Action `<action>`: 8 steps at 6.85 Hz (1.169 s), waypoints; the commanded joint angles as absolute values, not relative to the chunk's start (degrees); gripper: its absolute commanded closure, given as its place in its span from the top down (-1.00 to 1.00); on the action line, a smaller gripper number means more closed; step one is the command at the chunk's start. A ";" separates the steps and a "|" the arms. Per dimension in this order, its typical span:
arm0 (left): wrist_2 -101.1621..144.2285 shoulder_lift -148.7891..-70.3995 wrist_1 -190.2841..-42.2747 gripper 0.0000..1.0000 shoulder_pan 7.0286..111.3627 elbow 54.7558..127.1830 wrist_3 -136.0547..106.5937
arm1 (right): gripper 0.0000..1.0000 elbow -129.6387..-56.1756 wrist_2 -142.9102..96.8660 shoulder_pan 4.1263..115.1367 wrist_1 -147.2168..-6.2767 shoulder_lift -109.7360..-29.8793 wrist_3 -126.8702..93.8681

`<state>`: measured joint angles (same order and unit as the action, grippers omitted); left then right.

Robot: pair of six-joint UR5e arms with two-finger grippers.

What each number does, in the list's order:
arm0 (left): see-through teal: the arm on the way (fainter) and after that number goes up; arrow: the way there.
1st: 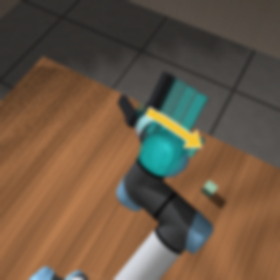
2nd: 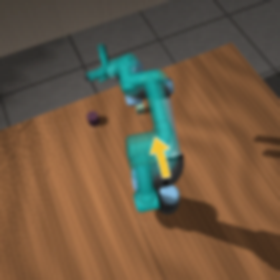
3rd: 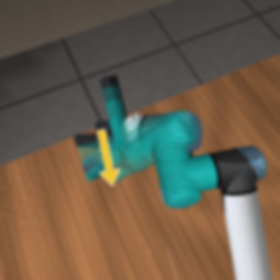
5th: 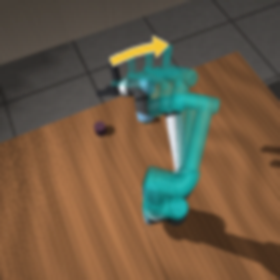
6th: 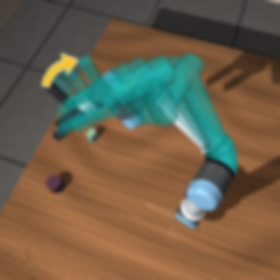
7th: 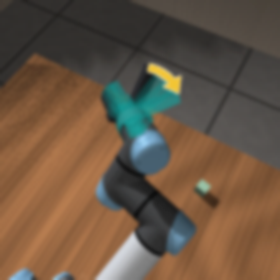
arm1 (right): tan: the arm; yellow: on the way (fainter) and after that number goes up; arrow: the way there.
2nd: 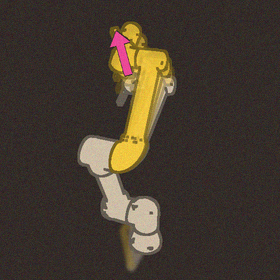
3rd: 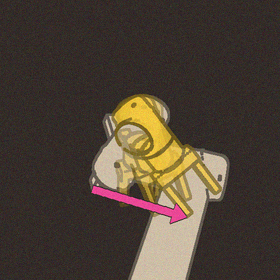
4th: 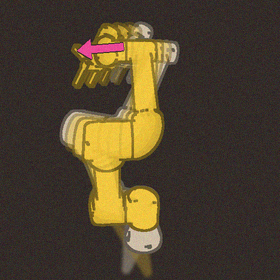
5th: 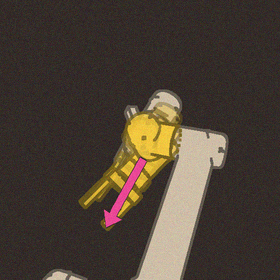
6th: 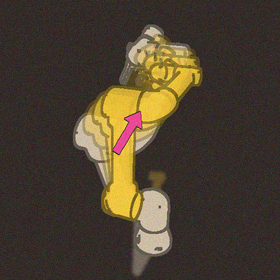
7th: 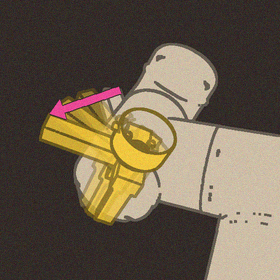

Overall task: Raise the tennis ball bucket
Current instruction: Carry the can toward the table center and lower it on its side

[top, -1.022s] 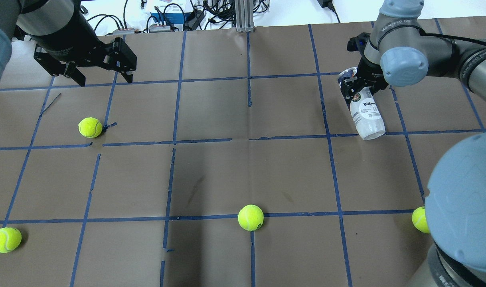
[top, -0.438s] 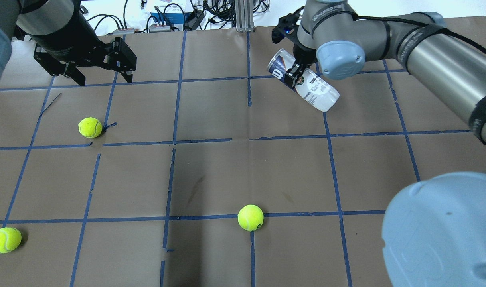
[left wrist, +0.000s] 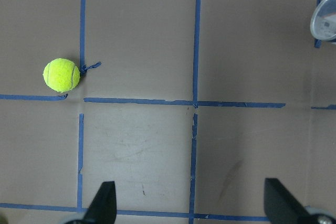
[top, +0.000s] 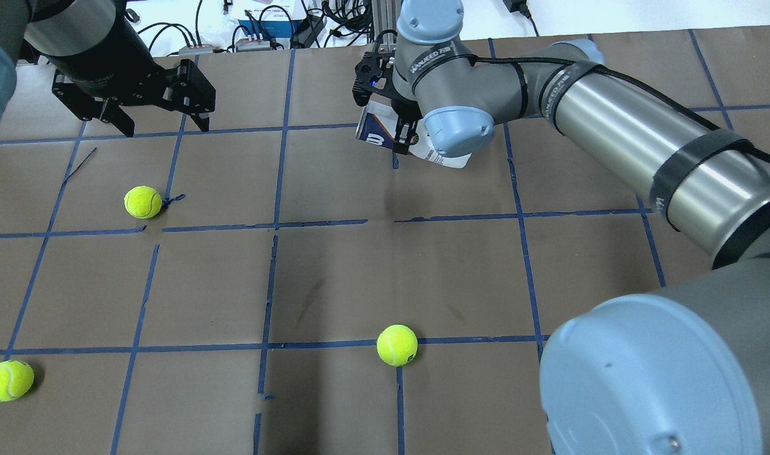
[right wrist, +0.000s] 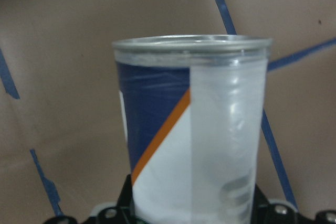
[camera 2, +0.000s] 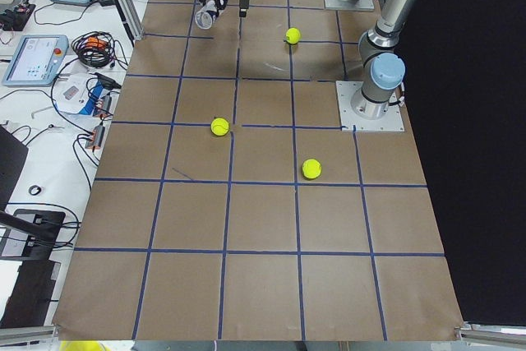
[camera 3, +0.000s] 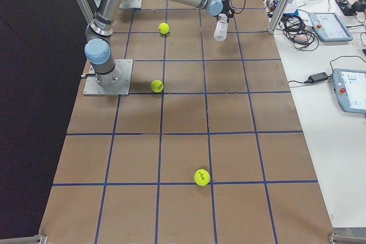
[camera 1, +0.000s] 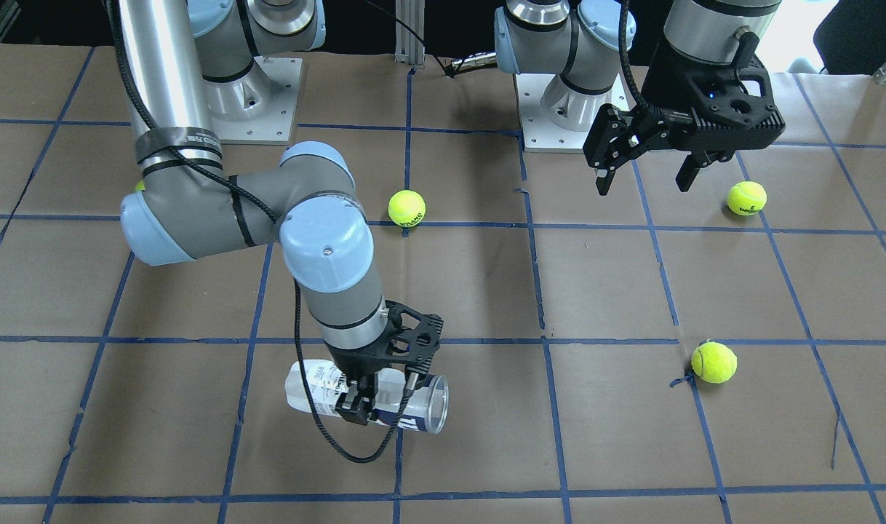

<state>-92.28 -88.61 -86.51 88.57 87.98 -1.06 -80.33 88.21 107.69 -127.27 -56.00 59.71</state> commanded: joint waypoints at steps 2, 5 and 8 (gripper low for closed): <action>-92.29 -88.59 -86.48 1.00 88.59 87.98 -1.05 | 0.36 -78.75 90.00 110.04 -129.99 -51.08 64.77; -92.20 -88.77 -86.49 1.00 88.42 87.54 -0.97 | 1.00 -79.80 89.82 110.04 -131.31 -50.01 66.36; -87.67 -95.85 -81.42 1.00 87.80 85.53 4.92 | 1.00 -79.11 88.08 108.99 -131.40 -51.23 66.01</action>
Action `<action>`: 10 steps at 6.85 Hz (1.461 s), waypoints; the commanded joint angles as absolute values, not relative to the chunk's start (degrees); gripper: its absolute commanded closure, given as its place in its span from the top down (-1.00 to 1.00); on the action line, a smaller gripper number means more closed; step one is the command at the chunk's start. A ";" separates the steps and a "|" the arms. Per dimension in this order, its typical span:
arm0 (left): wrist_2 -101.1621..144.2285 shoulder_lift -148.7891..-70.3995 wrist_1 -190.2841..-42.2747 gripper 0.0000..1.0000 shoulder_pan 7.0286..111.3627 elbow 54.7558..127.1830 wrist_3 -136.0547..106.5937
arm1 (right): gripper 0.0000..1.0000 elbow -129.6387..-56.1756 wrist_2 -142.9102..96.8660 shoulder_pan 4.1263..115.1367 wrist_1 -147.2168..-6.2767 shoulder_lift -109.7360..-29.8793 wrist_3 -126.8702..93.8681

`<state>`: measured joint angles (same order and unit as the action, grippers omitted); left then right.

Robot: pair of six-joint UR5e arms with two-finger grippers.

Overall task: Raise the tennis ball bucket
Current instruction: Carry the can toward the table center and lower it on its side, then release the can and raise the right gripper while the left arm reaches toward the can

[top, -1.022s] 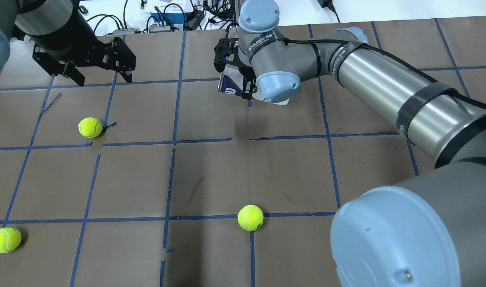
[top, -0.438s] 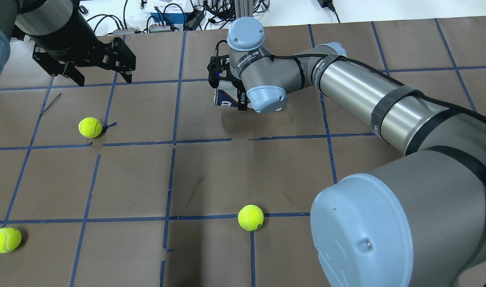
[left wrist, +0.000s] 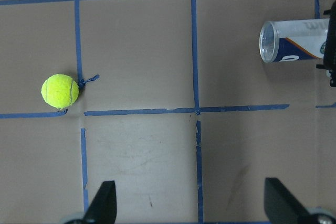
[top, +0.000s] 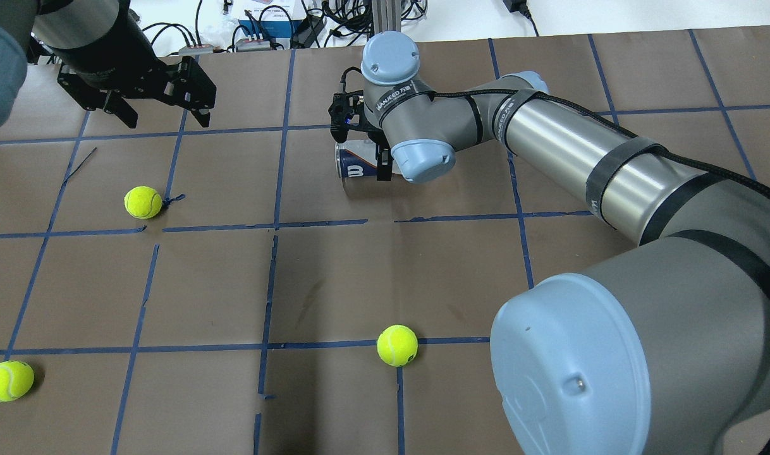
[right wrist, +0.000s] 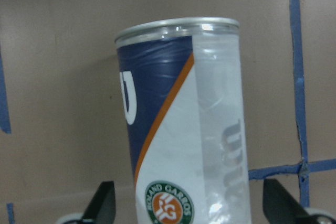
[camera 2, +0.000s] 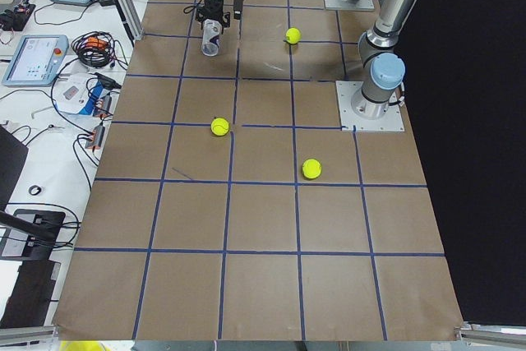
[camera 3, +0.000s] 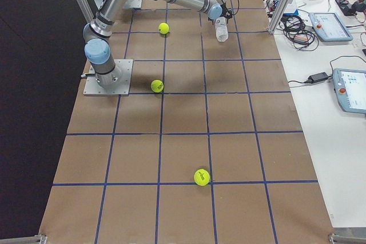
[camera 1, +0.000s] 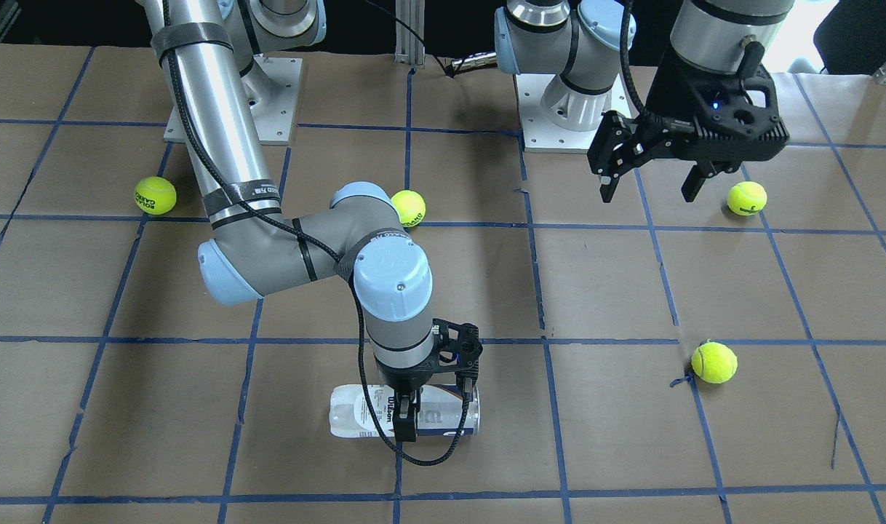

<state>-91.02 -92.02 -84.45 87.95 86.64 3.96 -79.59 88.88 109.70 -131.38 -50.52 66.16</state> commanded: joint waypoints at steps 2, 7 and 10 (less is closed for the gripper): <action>-83.53 -106.73 -79.20 0.89 87.63 80.62 3.88 | 1.00 -78.74 87.98 104.81 -130.44 -56.75 60.08; -57.47 -124.43 -66.37 0.87 87.63 80.59 1.42 | 1.00 -78.75 85.49 90.53 -96.41 -74.40 14.71; -45.13 -125.86 -65.92 0.86 87.54 85.32 2.19 | 1.00 -79.10 90.42 90.26 -87.72 -81.20 1.62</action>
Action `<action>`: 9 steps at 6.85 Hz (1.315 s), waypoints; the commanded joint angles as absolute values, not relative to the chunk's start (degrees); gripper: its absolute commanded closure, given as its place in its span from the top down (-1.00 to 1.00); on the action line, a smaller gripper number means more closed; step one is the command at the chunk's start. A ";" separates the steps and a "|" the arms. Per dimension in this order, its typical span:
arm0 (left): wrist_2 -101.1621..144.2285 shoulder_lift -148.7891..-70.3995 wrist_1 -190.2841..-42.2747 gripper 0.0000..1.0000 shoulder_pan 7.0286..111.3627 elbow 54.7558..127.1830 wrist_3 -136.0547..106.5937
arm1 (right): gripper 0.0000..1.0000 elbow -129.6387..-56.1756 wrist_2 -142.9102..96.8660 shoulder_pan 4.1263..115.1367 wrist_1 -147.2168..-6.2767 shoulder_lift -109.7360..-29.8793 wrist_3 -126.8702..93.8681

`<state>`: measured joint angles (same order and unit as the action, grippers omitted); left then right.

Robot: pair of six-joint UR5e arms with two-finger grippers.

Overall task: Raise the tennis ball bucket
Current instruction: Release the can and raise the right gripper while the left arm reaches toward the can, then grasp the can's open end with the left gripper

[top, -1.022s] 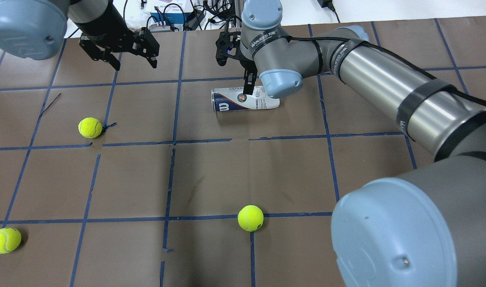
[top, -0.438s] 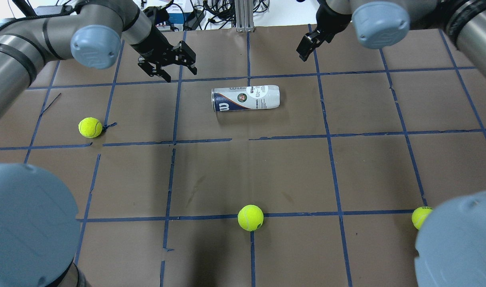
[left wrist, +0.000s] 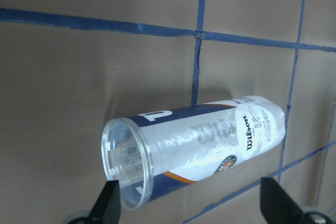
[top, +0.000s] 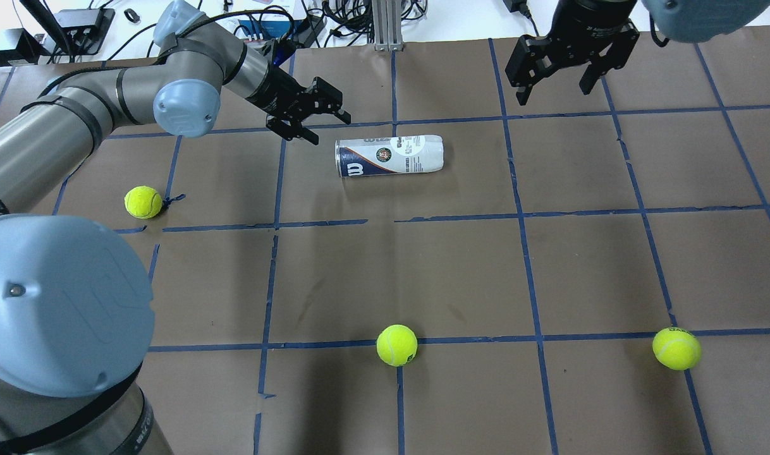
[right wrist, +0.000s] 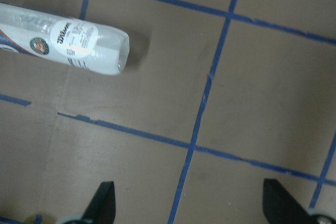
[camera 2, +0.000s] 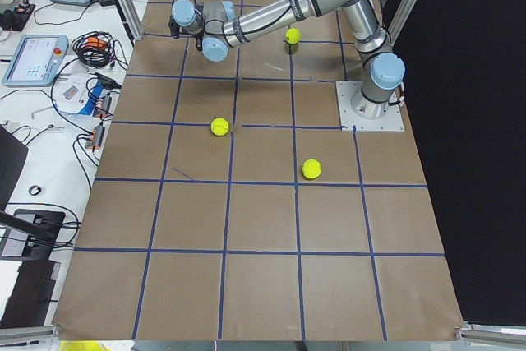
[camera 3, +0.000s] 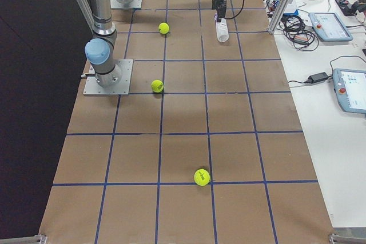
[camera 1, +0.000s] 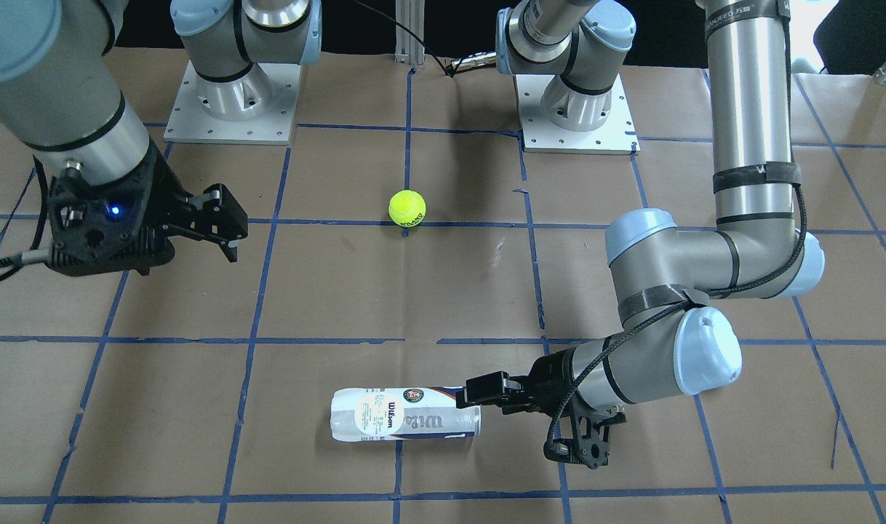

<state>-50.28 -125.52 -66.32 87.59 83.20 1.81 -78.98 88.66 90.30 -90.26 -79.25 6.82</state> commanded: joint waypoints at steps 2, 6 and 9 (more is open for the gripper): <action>-45.09 -127.60 -63.02 0.86 87.54 86.05 2.37 | 1.00 -80.32 90.61 90.09 -88.33 -81.04 1.58; -45.01 -129.37 -59.15 0.74 87.63 86.05 0.10 | 1.00 -80.77 90.26 90.00 -88.07 -81.12 1.67; -44.65 -127.98 -58.97 -0.63 87.63 85.87 -0.17 | 1.00 -80.68 89.91 89.74 -88.07 -81.39 1.67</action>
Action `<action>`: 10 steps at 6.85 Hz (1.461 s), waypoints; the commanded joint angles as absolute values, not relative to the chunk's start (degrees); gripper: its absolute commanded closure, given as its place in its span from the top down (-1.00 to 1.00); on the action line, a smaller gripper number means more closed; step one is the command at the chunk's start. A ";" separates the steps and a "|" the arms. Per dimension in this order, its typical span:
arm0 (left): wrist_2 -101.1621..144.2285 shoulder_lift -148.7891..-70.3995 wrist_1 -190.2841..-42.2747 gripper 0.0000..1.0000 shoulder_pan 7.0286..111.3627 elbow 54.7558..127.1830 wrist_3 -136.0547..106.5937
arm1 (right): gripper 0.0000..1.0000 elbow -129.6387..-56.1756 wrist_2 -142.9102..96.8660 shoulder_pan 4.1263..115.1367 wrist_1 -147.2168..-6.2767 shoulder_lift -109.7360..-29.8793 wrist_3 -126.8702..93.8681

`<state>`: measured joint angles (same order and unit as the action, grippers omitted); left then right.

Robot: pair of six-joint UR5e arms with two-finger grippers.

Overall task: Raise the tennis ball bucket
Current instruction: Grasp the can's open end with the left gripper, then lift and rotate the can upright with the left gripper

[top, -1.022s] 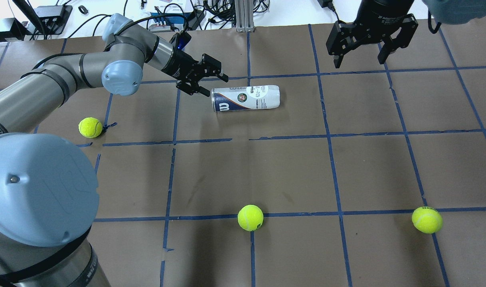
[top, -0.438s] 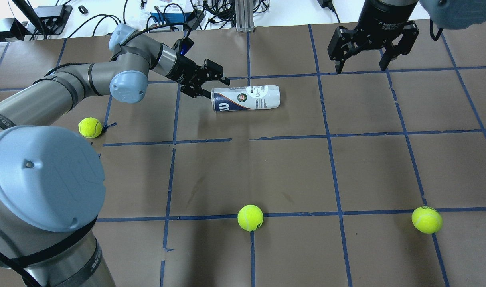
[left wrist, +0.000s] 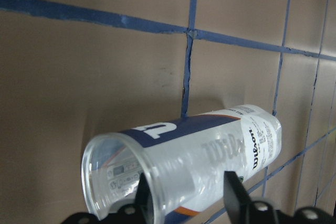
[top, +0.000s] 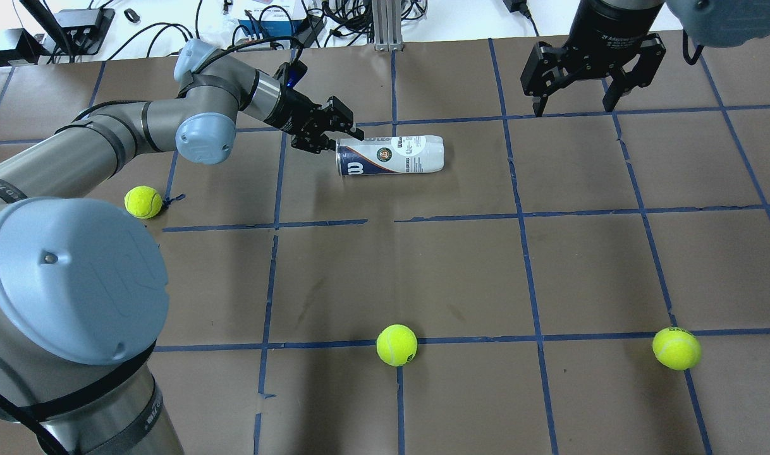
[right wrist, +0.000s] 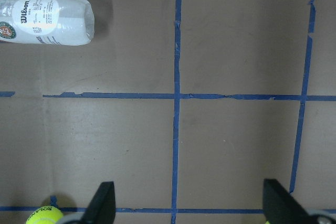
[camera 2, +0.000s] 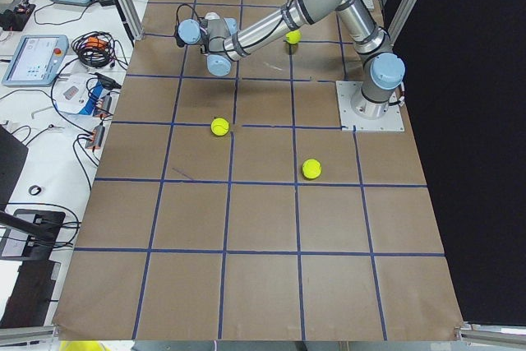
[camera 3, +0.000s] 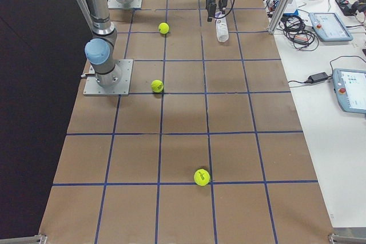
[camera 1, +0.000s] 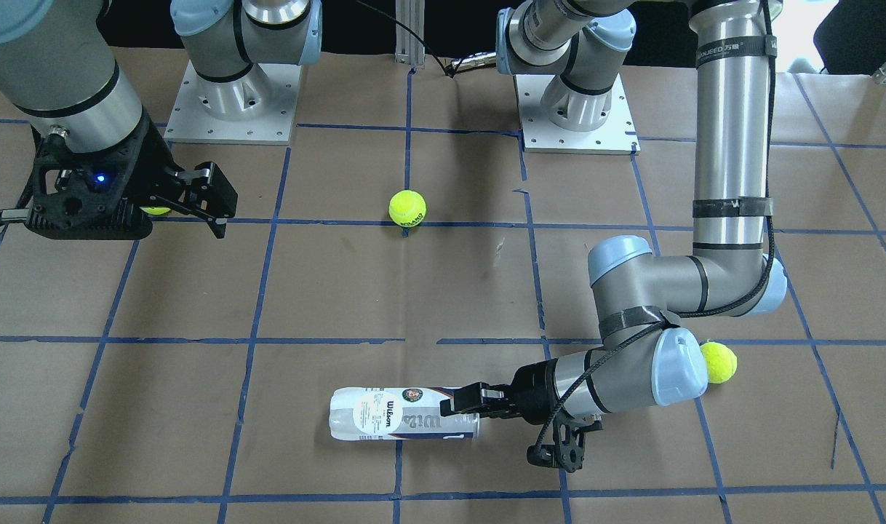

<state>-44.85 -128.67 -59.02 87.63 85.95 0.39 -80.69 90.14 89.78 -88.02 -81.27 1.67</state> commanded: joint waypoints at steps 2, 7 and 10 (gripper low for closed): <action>-43.77 -123.51 -59.06 -0.87 87.71 85.78 -4.88 | 1.00 -80.77 89.82 90.00 -88.07 -81.39 1.58; -69.77 -115.67 -60.55 -0.90 96.99 80.61 -19.78 | 1.00 -80.95 89.91 90.18 -88.16 -81.21 1.49; -95.54 -118.38 -78.06 -0.90 105.10 67.11 -7.02 | 1.00 -80.95 89.74 90.09 -88.07 -81.47 1.58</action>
